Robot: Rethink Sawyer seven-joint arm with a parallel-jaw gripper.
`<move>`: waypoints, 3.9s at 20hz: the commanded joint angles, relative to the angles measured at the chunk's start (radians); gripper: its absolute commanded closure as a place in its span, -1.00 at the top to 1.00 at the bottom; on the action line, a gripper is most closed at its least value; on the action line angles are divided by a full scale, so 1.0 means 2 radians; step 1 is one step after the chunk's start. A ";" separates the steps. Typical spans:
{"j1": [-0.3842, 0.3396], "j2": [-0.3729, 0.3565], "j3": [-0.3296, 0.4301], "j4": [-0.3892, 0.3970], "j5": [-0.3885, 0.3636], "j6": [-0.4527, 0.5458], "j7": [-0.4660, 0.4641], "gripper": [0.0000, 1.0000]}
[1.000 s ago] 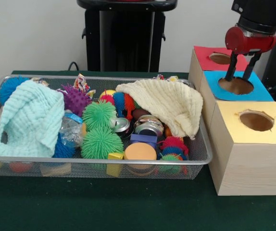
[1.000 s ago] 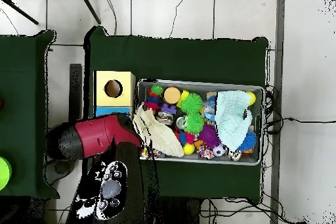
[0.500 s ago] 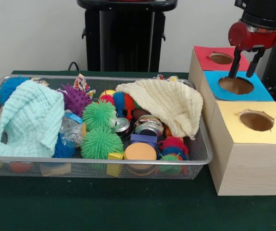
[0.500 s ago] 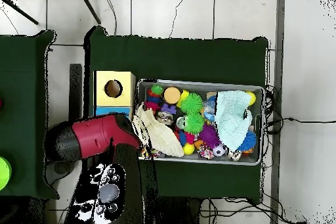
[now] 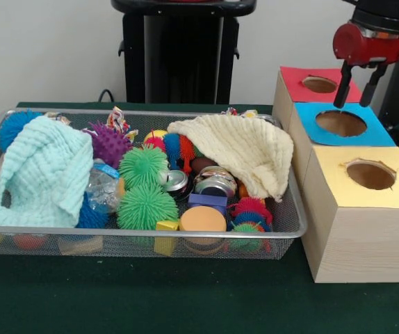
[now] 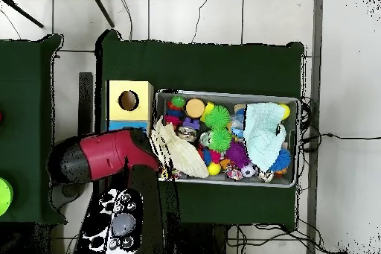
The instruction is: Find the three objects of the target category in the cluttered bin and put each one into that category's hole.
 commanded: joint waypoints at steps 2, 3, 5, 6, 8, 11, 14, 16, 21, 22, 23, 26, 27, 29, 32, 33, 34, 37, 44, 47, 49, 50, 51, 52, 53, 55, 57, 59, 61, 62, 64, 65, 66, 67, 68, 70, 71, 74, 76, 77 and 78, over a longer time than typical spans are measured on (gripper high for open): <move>-0.065 -0.017 0.009 0.015 -0.024 0.022 0.001 1.00; -0.079 -0.018 0.012 0.016 -0.032 0.022 -0.017 1.00; -0.100 -0.021 0.019 0.021 -0.043 0.020 -0.041 1.00; -0.108 -0.023 0.023 0.024 -0.045 0.017 -0.048 1.00; -0.132 -0.029 0.037 0.032 -0.050 0.016 -0.073 1.00; -0.175 -0.040 0.062 0.038 -0.057 0.027 -0.111 1.00; -0.217 -0.047 0.087 0.043 -0.065 0.037 -0.143 1.00; -0.253 -0.044 0.105 0.032 -0.077 0.050 -0.173 1.00; -0.323 -0.039 0.145 0.018 -0.111 0.066 -0.227 1.00; -0.333 -0.039 0.152 0.017 -0.118 0.068 -0.232 1.00; -0.343 -0.037 0.157 0.012 -0.129 0.072 -0.239 1.00; -0.361 -0.030 0.165 0.011 -0.146 0.077 -0.238 1.00; -0.366 -0.024 0.169 0.012 -0.150 0.082 -0.237 1.00; -0.372 -0.014 0.177 0.014 -0.156 0.080 -0.229 1.00; -0.373 -0.004 0.182 0.014 -0.165 0.076 -0.216 1.00; -0.373 -0.001 0.183 0.014 -0.169 0.070 -0.211 1.00; -0.373 0.001 0.184 0.014 -0.173 0.065 -0.208 1.00; -0.382 0.012 0.197 0.012 -0.182 0.036 -0.195 1.00; -0.415 0.024 0.238 0.018 -0.196 0.017 -0.209 1.00; -0.429 0.020 0.251 0.024 -0.215 0.020 -0.230 1.00; -0.431 0.021 0.254 0.017 -0.233 0.037 -0.252 1.00; -0.429 0.020 0.253 0.012 -0.245 0.052 -0.265 1.00; -0.428 0.019 0.252 0.007 -0.257 0.066 -0.277 1.00; -0.428 0.019 0.251 0.004 -0.265 0.075 -0.285 1.00; -0.429 0.019 0.250 -0.002 -0.276 0.090 -0.301 1.00; -0.433 0.020 0.255 -0.003 -0.289 0.099 -0.317 1.00; -0.441 0.025 0.264 -0.002 -0.292 0.093 -0.317 1.00; -0.448 0.035 0.268 -0.001 -0.296 0.085 -0.315 1.00; -0.448 0.051 0.269 0.000 -0.296 0.074 -0.297 1.00; -0.450 0.057 0.270 0.002 -0.293 0.067 -0.288 1.00; -0.450 0.080 0.270 0.003 -0.300 0.049 -0.276 1.00; -0.449 0.088 0.269 0.002 -0.305 0.046 -0.276 1.00; -0.449 0.092 0.269 0.000 -0.309 0.043 -0.275 1.00; -0.448 0.096 0.269 -0.001 -0.312 0.041 -0.275 1.00; -0.448 0.099 0.268 -0.003 -0.315 0.039 -0.273 1.00; -0.448 0.107 0.270 -0.011 -0.315 0.040 -0.268 1.00; -0.447 0.111 0.272 -0.019 -0.312 0.048 -0.268 1.00; -0.444 0.117 0.277 -0.033 -0.305 0.053 -0.259 1.00; -0.443 0.115 0.277 -0.035 -0.309 0.049 -0.258 1.00; -0.443 0.111 0.275 -0.035 -0.315 0.041 -0.254 1.00; -0.443 0.108 0.273 -0.036 -0.320 0.033 -0.251 1.00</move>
